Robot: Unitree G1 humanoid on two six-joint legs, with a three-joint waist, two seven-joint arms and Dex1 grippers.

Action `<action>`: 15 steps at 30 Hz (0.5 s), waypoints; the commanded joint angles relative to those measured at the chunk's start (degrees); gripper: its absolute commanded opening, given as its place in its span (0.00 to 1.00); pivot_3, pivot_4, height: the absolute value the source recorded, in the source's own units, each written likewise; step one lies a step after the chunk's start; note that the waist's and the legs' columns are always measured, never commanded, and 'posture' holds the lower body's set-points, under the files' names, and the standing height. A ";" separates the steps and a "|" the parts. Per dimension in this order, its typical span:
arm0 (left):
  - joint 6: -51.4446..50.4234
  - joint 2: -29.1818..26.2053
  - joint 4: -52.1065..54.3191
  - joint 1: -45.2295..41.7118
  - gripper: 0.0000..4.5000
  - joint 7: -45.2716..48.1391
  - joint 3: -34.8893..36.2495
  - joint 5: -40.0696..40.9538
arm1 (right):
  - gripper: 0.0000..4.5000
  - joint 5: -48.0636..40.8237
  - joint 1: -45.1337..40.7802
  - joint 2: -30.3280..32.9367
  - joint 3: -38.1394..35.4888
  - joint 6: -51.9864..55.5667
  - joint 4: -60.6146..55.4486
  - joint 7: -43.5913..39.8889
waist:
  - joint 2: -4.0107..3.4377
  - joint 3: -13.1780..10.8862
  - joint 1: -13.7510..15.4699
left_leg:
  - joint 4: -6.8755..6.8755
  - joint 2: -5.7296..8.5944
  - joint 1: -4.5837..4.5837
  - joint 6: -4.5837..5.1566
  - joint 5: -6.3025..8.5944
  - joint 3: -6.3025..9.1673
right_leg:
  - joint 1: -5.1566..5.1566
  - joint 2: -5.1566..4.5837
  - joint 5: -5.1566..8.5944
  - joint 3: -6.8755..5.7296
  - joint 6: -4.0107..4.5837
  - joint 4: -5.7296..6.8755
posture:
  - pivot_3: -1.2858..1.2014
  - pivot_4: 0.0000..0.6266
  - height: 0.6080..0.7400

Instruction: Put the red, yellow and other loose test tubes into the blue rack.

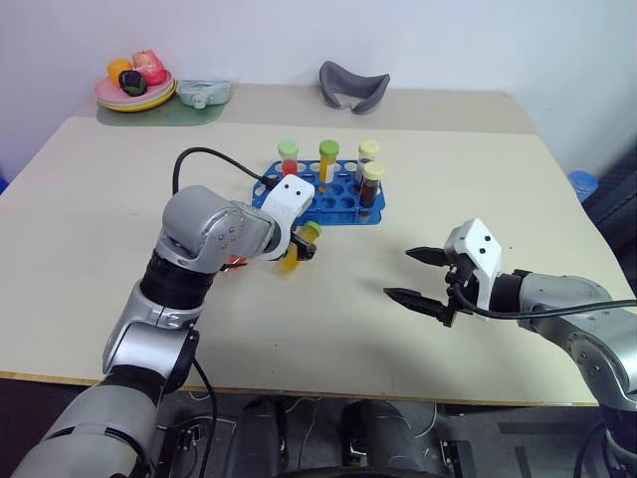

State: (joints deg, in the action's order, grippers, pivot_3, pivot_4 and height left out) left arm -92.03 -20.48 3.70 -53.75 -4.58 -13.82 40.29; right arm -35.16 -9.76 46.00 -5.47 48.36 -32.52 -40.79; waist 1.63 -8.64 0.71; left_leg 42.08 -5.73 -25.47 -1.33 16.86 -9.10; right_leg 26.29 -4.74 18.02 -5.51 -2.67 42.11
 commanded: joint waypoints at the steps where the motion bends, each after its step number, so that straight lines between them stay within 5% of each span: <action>1: -0.47 1.07 -0.51 -1.92 1.00 -3.00 1.28 2.94 | 0.97 -0.75 -1.13 -0.42 -0.46 -0.37 -1.50 0.26 | 0.00 0.00 0.04 | 0.00 0.00 0.00 0.00 0.00 0.00 | 0.00 0.00 0.00 0.00 0.00 0.00 | 0.52 0.24 0.55; 15: -0.47 6.52 -10.14 -4.46 1.00 -20.24 2.84 6.54 | 0.97 -0.48 -0.94 -1.49 -0.02 -0.64 -1.85 1.24 | 0.02 -0.01 0.07 | 0.00 0.01 0.00 0.00 0.00 0.01 | 0.00 0.00 0.00 0.00 -0.01 0.00 | 0.52 0.24 0.55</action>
State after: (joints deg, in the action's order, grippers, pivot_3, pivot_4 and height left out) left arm -92.03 -14.62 -6.23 -55.82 -21.76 -12.28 46.86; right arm -35.10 -10.14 44.84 -5.21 48.34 -32.52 -39.69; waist 1.65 -8.65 0.78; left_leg 42.09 -5.72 -25.48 -1.34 16.86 -9.09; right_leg 26.28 -4.74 18.02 -5.51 -2.68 42.11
